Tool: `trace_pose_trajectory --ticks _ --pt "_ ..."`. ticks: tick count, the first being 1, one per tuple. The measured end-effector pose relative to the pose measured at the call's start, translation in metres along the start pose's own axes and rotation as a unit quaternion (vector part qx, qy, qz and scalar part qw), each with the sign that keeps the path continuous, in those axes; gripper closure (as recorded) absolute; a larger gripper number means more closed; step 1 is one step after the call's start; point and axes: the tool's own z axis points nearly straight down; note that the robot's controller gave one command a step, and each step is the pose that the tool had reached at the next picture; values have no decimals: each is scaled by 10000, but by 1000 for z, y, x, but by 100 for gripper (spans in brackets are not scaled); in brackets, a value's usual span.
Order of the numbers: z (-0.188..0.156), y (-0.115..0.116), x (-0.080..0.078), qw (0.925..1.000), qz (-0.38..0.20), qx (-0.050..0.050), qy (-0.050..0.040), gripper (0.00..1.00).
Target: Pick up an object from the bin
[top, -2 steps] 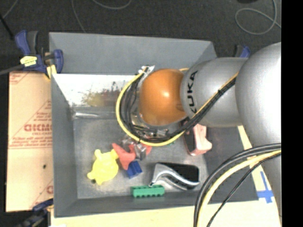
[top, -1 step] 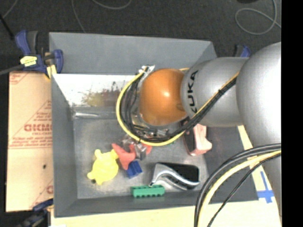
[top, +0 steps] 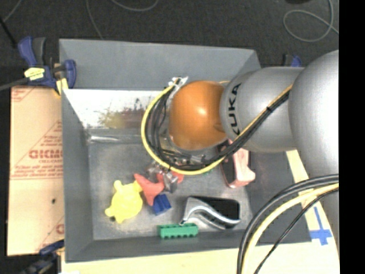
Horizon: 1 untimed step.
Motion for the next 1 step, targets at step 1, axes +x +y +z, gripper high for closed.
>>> trace_pose_trajectory --ticks 1 --pt "-22 1 1 10000 -3 -10 28 100"
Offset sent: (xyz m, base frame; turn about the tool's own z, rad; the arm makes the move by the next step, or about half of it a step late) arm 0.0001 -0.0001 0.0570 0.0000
